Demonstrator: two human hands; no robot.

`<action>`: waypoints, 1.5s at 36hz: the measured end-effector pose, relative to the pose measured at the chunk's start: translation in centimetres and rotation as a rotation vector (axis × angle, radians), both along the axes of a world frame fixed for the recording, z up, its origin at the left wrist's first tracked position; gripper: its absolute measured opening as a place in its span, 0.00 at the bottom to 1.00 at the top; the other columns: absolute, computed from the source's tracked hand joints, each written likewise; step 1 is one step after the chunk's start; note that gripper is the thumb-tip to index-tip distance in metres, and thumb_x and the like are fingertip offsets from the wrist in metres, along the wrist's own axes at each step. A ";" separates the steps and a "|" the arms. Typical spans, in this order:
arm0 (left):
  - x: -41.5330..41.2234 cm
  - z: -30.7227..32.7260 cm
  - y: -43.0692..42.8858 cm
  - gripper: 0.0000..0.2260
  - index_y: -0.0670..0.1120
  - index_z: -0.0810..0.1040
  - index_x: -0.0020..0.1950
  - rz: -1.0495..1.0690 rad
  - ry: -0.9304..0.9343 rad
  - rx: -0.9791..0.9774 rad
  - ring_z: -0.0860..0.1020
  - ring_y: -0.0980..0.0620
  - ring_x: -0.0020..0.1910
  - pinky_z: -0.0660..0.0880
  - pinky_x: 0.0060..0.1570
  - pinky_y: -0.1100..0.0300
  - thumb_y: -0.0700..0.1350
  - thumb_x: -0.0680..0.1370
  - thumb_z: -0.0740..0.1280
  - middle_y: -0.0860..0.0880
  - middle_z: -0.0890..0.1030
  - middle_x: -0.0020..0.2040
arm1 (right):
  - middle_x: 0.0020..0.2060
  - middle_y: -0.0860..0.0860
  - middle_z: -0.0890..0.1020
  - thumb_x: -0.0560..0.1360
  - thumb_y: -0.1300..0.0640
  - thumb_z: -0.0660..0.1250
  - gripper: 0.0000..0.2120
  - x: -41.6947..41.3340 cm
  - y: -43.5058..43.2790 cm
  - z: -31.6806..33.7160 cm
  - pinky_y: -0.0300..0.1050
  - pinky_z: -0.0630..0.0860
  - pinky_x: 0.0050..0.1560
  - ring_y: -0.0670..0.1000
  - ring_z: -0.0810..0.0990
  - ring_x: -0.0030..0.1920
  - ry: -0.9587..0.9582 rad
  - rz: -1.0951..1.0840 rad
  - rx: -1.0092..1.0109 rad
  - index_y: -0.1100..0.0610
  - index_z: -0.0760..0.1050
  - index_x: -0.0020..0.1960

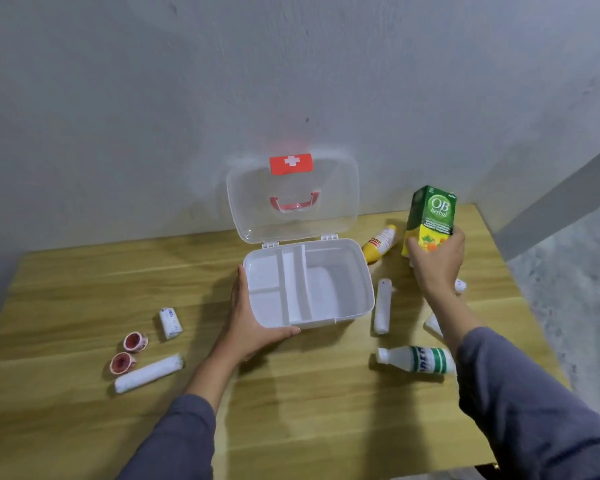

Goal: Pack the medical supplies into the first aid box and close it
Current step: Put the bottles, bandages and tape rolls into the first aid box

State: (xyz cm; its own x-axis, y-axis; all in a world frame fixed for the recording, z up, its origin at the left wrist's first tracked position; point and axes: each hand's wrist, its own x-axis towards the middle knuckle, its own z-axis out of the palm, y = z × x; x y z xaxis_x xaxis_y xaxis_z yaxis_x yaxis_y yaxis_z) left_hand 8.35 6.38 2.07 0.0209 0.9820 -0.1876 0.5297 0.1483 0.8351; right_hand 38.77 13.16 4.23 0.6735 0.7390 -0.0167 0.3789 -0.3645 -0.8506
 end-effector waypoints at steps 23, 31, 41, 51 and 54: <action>0.0 -0.9 0.3 0.57 0.56 0.55 0.71 0.000 -0.130 0.123 0.67 0.49 0.67 0.70 0.64 0.43 0.55 0.49 0.83 0.49 0.66 0.66 | 0.61 0.52 0.72 0.62 0.54 0.70 0.37 -5.6 -2.9 5.8 0.47 0.68 0.59 0.55 0.66 0.60 -0.750 0.990 -0.273 0.52 0.64 0.70; -0.1 -0.8 0.1 0.58 0.57 0.51 0.72 -0.017 -0.106 0.097 0.64 0.51 0.68 0.69 0.66 0.47 0.54 0.50 0.82 0.50 0.63 0.68 | 0.62 0.56 0.71 0.64 0.61 0.69 0.35 -9.6 -1.3 2.8 0.50 0.68 0.64 0.57 0.67 0.63 -0.685 1.065 -0.306 0.57 0.64 0.70; -0.1 -0.5 0.0 0.60 0.54 0.48 0.75 -0.019 -0.090 0.068 0.62 0.53 0.69 0.64 0.67 0.57 0.52 0.52 0.82 0.50 0.61 0.69 | 0.61 0.56 0.70 0.64 0.61 0.72 0.29 -9.4 -1.9 0.7 0.52 0.77 0.48 0.56 0.67 0.64 -0.532 0.981 -0.268 0.57 0.69 0.65; 0.0 0.1 0.0 0.58 0.51 0.52 0.74 -0.018 -0.079 0.073 0.64 0.50 0.68 0.67 0.67 0.49 0.55 0.51 0.80 0.49 0.63 0.68 | 0.56 0.57 0.76 0.69 0.67 0.67 0.21 -10.8 -0.6 0.2 0.46 0.71 0.54 0.58 0.74 0.57 -0.590 0.998 -0.333 0.57 0.76 0.61; 0.1 0.3 0.0 0.58 0.50 0.53 0.74 -0.007 -0.078 0.068 0.64 0.49 0.68 0.67 0.67 0.47 0.56 0.50 0.80 0.48 0.64 0.68 | 0.57 0.57 0.76 0.69 0.65 0.69 0.20 -10.7 -0.4 0.2 0.45 0.69 0.59 0.57 0.73 0.59 -0.550 1.025 -0.338 0.58 0.76 0.61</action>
